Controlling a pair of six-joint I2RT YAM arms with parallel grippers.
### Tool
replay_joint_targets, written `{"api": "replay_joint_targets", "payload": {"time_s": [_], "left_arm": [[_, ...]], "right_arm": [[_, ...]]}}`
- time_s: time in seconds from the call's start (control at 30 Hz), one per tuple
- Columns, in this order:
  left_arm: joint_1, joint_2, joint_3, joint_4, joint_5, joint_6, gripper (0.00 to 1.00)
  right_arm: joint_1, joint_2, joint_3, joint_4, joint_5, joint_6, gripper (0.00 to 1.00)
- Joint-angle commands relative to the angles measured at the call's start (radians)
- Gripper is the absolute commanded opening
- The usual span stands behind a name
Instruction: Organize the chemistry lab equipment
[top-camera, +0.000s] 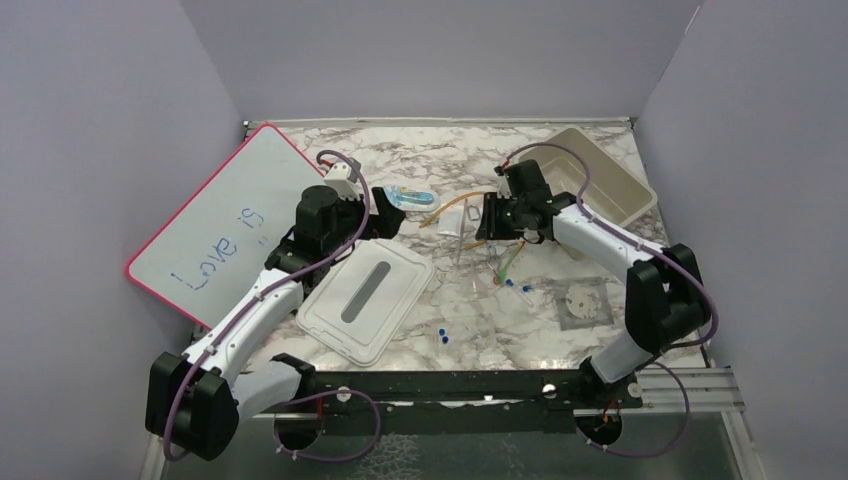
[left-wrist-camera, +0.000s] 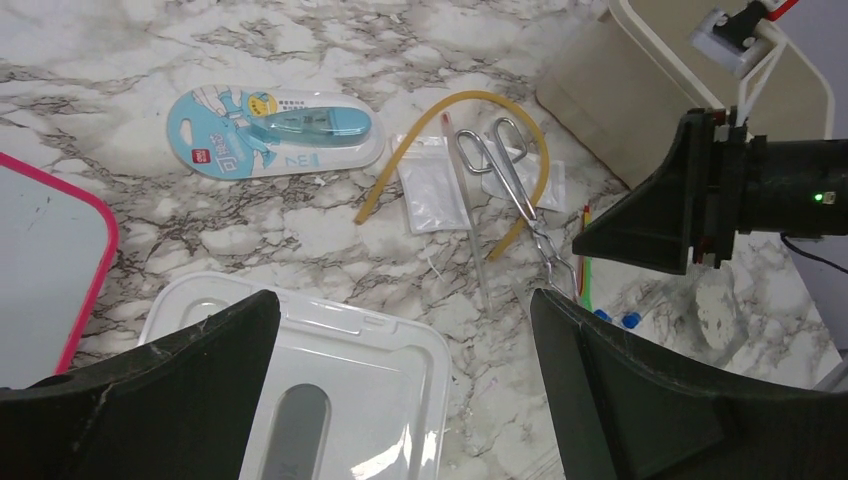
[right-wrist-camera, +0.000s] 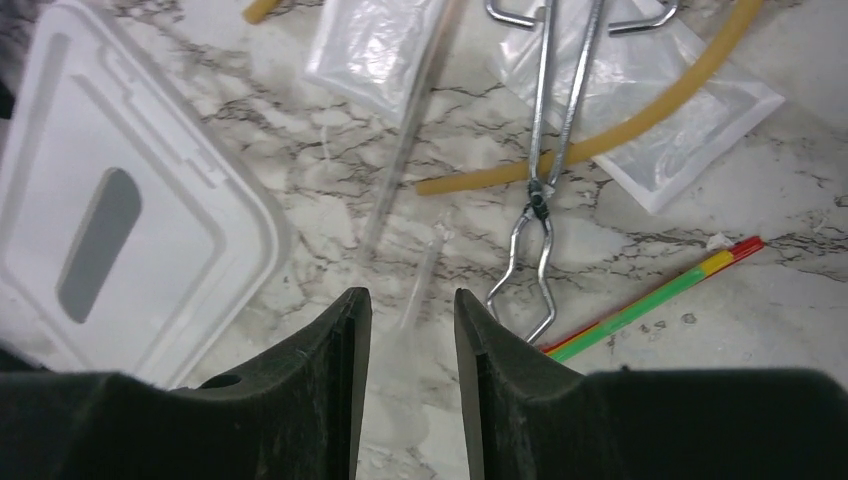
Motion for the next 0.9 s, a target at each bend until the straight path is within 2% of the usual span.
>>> {"api": "replay_joint_targets", "payload": {"time_s": [0.0, 0.13, 0.37, 0.73, 0.87], "left_arm": [[-0.004, -0.014, 0.006, 0.02, -0.061, -0.01, 0.98], [-0.003, 0.0, 0.027, 0.009, -0.016, 0.021, 0.99], [-0.004, 0.007, 0.026, 0.009, -0.02, 0.034, 0.99], [-0.004, 0.01, 0.024, 0.009, -0.021, 0.04, 0.99], [-0.003, 0.008, 0.024, 0.009, -0.022, 0.039, 0.99]], "right_arm": [[0.024, 0.083, 0.005, 0.009, 0.157, -0.004, 0.41], [0.046, 0.159, 0.033, -0.02, 0.268, -0.01, 0.42], [0.077, 0.265, 0.098, -0.071, 0.368, -0.028, 0.42], [0.085, 0.335, 0.138, -0.079, 0.391, -0.032, 0.42], [0.085, 0.368, 0.142, -0.068, 0.376, -0.008, 0.39]]}}
